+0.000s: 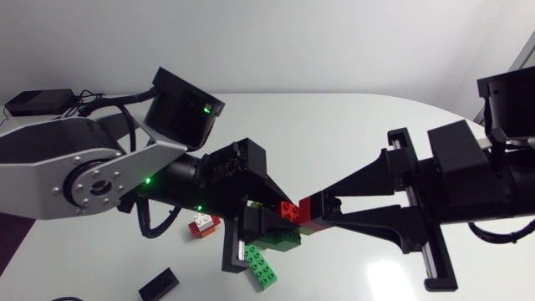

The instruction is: Separate the duplo bricks

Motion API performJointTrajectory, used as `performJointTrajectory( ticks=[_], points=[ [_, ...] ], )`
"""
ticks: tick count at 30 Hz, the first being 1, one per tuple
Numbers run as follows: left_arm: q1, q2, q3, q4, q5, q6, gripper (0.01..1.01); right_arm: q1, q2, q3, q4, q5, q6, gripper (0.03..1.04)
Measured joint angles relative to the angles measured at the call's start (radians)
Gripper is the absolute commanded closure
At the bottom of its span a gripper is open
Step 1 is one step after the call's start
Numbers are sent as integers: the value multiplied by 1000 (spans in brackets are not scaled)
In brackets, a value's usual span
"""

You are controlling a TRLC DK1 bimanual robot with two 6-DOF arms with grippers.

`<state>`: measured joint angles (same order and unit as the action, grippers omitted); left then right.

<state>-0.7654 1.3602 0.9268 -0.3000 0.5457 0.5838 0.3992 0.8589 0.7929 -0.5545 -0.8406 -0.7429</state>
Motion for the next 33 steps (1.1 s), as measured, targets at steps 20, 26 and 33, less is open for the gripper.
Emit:
performJointTrajectory(
  ticks=[20, 26, 33],
  points=[
    [104, -2, 17, -1, -21, 0, 838, -338, 134, -179, 28, 171, -295, 982],
    [101, -2, 39, -3, -26, -1, 838, -347, 258, -293, 206, 296, -356, 982],
    [93, -2, 40, 0, -26, -1, 836, -275, 381, -362, 375, 433, -367, 980]
  ],
)
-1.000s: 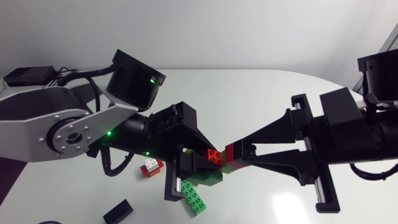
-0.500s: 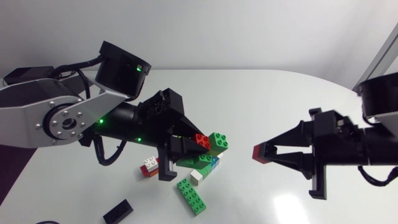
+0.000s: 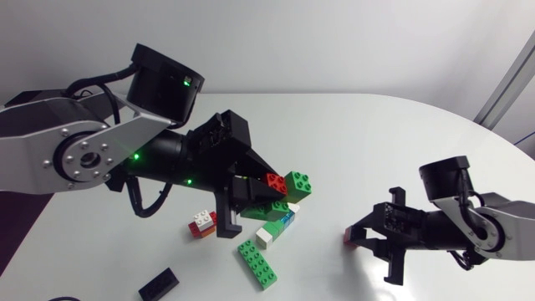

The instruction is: Separate the duplo bricks

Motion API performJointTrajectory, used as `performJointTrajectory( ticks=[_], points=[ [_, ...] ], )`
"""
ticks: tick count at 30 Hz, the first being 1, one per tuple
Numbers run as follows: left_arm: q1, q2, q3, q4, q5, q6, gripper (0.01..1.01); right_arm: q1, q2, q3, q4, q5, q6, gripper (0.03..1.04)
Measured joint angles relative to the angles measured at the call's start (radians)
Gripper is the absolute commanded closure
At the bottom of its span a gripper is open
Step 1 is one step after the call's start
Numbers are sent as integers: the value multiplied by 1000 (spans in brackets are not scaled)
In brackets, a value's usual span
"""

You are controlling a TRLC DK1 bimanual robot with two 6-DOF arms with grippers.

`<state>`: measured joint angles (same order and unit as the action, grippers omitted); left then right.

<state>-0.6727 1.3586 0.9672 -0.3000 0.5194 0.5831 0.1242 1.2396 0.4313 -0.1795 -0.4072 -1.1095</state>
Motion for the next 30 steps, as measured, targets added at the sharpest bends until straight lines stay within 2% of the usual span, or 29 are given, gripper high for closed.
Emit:
performJointTrajectory(
  ticks=[2, 4, 9, 11, 14, 21, 27, 30],
  points=[
    [-4, 0, 0, 0, 0, 0, 836, 2, 29, -1, 38, -3, -3, 977],
    [-8, 1, 0, 0, 0, 0, 836, 2, 40, 1, 53, -4, -3, 933],
    [-10, 5, 0, 1, 0, 0, 836, 3, 35, 3, 51, -3, -2, 570],
    [-10, 8, 0, 0, 0, 0, 836, 2, 21, 3, 26, -4, -2, 462],
    [-15, 14, 0, 0, 0, 0, 836, 2, -25, 11, -42, -28, -1, 379],
    [-18, 18, 0, 1, 0, 0, 836, -2, -184, 122, -183, -136, 48, 267],
    [-35, 18, 0, -18, 18, 0, 834, 1, -307, 257, -356, -294, 100, 267],
    [-48, 18, 2, -35, 28, 0, 834, 55, -345, 286, -377, -308, 130, 267]
  ],
)
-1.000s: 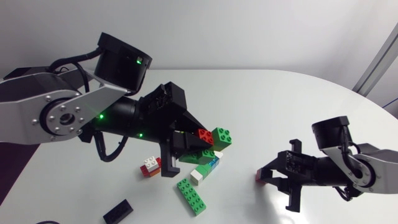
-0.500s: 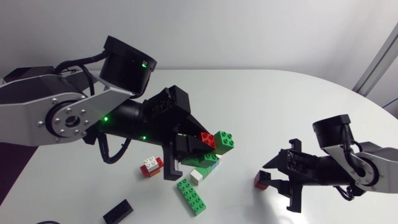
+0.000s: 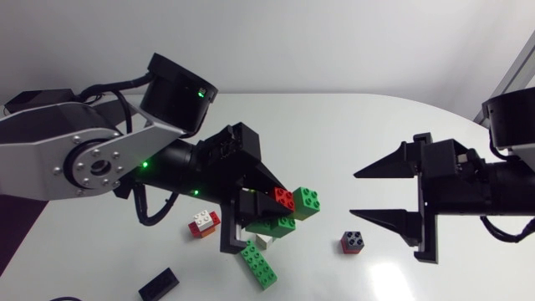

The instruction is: Separate the duplo bricks

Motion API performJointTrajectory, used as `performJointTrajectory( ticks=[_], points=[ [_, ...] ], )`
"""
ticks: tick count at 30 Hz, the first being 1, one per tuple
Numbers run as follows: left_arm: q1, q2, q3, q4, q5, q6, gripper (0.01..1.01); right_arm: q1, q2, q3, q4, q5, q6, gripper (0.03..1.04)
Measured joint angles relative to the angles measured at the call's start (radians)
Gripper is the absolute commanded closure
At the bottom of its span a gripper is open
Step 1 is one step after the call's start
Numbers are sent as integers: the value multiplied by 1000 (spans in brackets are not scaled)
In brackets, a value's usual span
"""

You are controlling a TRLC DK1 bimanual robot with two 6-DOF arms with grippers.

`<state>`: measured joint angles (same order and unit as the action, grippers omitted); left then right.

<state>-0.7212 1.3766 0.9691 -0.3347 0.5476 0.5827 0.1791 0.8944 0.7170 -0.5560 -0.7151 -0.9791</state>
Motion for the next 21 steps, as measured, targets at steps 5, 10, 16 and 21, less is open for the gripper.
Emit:
performJointTrajectory(
  ticks=[5, 10, 16, 21],
  points=[
    [-34, 0, 11, -24, 3, 0, 834, 176, -29, 1, -15, 32, 77, 270],
    [-50, 0, 27, -28, 3, 0, 834, 247, -9, 11, -14, 40, 123, 275],
    [-70, 0, 28, -32, 3, 0, 834, 281, 21, 14, 0, 43, 151, 321],
    [-78, 0, 28, -33, 3, 0, 834, 301, 47, 14, 13, 42, 154, 502]
  ],
)
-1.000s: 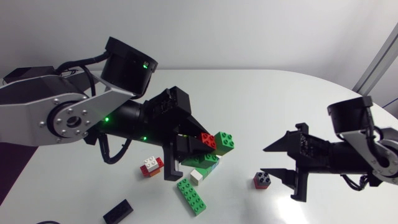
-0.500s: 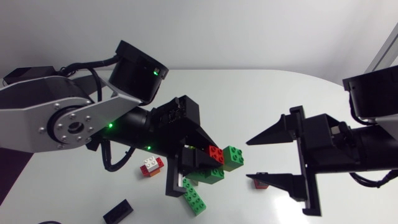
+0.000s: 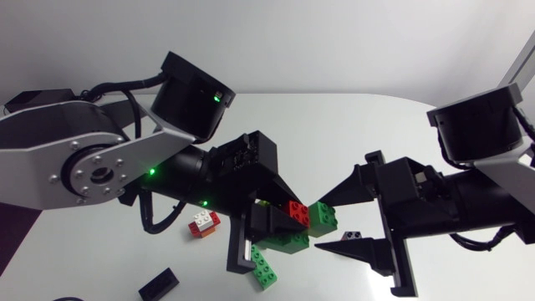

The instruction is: Separate the duplo bricks

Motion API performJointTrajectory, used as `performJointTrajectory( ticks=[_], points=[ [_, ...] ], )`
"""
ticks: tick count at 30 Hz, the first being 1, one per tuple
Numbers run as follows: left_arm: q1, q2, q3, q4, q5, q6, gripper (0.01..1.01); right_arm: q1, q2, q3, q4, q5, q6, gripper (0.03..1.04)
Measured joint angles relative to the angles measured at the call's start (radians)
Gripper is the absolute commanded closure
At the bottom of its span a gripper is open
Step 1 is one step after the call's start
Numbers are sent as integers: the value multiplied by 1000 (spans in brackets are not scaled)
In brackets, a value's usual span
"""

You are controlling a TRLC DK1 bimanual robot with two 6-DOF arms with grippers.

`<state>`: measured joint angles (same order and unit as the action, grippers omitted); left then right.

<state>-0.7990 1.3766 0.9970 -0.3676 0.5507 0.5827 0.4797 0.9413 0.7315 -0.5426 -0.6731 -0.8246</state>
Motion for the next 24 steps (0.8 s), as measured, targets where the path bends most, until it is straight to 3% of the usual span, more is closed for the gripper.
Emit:
performJointTrajectory(
  ticks=[8, 9, 24],
  points=[
    [-6, 0, 0, -22, 3, 0, 833, 13, 12, 0, 11, 11, 3, 969],
    [-6, 0, 0, -23, 3, 0, 833, 13, 12, 0, 12, 14, 3, 992],
    [50, -4, 0, -31, 68, 0, 830, 31, -55, -3, 13, 72, -1, 1013]
  ],
)
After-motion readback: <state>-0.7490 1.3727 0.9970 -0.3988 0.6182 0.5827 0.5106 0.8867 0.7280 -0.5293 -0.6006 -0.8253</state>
